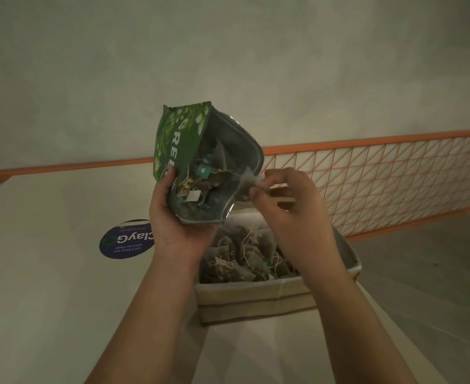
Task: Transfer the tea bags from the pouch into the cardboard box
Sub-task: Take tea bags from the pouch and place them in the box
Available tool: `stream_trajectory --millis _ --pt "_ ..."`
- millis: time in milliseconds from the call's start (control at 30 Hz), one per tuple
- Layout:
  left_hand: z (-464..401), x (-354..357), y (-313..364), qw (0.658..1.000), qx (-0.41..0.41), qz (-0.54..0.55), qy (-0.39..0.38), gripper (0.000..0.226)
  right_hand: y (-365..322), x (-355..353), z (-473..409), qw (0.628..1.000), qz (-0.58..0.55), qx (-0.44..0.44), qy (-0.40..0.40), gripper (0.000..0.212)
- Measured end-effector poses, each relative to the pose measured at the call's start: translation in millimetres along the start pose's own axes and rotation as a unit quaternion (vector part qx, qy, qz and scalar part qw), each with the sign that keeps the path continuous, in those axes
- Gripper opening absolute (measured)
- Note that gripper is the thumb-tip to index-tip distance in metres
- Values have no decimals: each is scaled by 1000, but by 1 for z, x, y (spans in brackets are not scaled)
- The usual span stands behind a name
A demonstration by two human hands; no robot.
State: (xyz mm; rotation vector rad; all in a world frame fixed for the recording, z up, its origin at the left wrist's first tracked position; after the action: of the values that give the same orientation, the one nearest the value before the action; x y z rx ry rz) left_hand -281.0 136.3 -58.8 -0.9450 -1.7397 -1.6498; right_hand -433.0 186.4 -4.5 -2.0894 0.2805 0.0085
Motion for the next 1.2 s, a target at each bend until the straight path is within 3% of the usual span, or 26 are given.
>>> stream_trajectory --millis 167,433,667,867,967,1100,1200 --pt "-3 -3 -1 1000 -2 15 -5 47 11 -24 14 994 -101 32 2 8" --pt "-2 1 5 999 16 26 -17 42 22 -47 25 991 -119 27 56 11" --pt "-2 0 7 999 15 27 -15 52 37 -51 33 993 -19 54 102 17" --pt "1 1 6 999 10 33 -7 51 58 -29 29 965 242 69 -66 5" --pt "1 2 5 1000 13 25 -9 50 50 -25 29 972 215 52 -74 7" --pt "0 2 6 1000 13 17 -12 53 36 -29 29 989 146 7 -7 17" --pt "0 2 4 1000 8 22 -5 53 43 -24 25 973 230 19 -26 18"
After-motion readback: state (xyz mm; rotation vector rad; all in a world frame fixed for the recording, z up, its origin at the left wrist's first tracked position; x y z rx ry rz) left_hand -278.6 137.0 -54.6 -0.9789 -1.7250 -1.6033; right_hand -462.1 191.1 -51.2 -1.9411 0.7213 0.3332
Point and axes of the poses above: each hand's wrist, its own z-axis away from the middle knuckle, its own x-axis out of the palm, y = z × x, the point moved 8 cm from there along -z, towards the middle knuckle, and after that the axes turned 11 degrees about -z, right-handed, at the moved point
